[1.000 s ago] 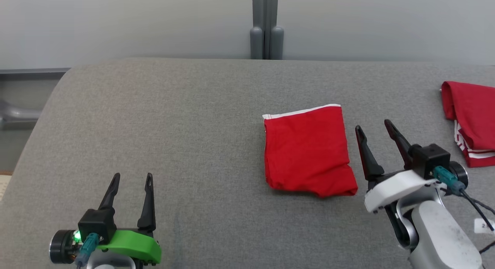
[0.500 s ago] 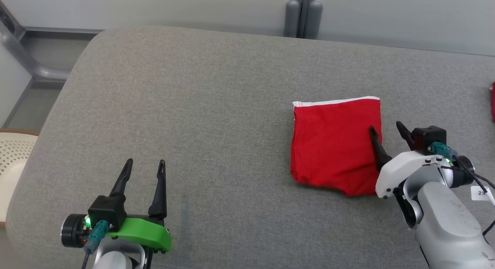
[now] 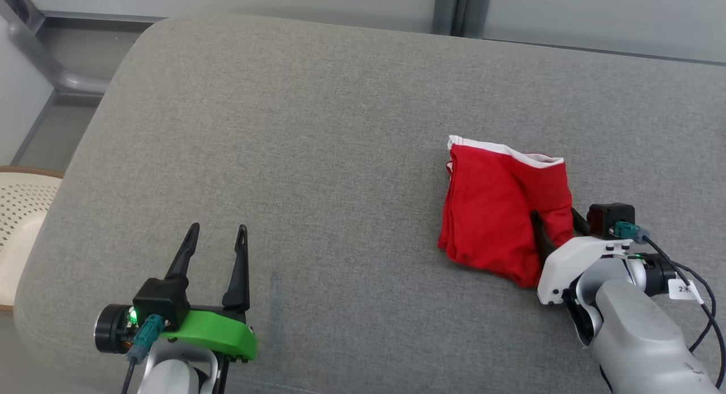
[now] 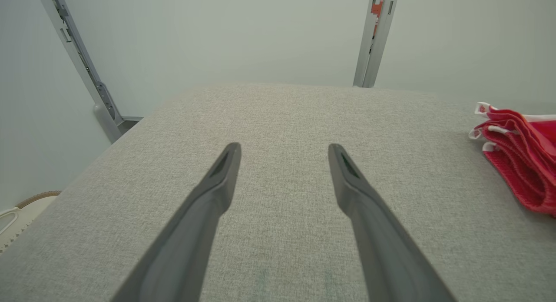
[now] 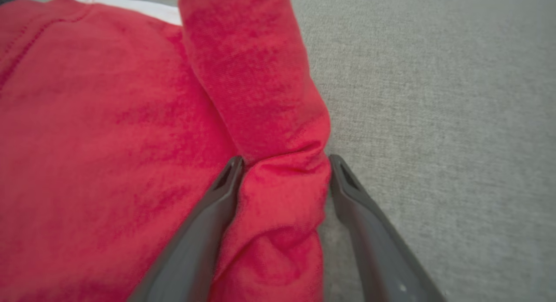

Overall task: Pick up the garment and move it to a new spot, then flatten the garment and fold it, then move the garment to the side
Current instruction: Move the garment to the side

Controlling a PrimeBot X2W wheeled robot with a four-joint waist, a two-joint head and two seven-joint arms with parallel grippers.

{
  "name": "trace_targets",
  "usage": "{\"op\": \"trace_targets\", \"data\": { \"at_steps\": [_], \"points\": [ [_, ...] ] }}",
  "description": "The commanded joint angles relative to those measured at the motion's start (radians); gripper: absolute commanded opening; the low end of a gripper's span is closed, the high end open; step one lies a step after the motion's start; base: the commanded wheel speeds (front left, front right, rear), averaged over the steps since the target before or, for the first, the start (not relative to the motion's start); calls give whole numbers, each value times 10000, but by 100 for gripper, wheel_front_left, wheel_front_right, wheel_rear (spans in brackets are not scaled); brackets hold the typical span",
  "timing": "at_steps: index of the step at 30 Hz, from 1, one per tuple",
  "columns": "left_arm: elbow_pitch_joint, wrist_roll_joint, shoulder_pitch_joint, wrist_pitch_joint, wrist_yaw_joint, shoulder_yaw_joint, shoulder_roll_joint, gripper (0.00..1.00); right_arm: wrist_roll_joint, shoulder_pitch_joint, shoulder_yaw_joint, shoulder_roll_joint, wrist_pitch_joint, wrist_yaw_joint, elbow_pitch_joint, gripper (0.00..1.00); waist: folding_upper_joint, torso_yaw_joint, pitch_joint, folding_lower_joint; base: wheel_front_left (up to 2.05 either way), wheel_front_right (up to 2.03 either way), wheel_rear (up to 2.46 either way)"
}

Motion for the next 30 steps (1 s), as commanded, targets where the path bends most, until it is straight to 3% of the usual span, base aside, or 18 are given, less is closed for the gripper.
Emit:
{"op": "trace_targets", "data": {
  "at_steps": [1, 11, 15, 23, 30],
  "points": [
    [-4, -82, -151, -26, 50, -22, -6, 100, 76, 95, 104, 17, 87, -11, 317, 1, 0, -59, 4, 0, 0, 0, 0],
    [-126, -152, -255, -26, 111, -83, -1, 100, 243, -891, 1103, -766, -88, -22, 310, 0, 0, -687, 161, 0, 0, 0, 0],
    [-244, -109, -388, -26, 73, -104, -1, 100, 311, -1447, 1827, -1386, 138, -19, 14, 0, 0, -1121, 527, 0, 0, 0, 0],
    [-703, 3, -985, -23, -23, -120, 2, 100, 870, -2832, 3155, -3303, 1031, -17, -1190, 0, 0, -2078, 1888, 0, 0, 0, 0],
    [-1215, 218, -1446, -14, -95, -69, 77, 100, 1652, -3617, 3503, -5304, 1687, -17, -2407, 0, 0, -2728, 3012, 0, 0, 0, 0]
  ]
}}
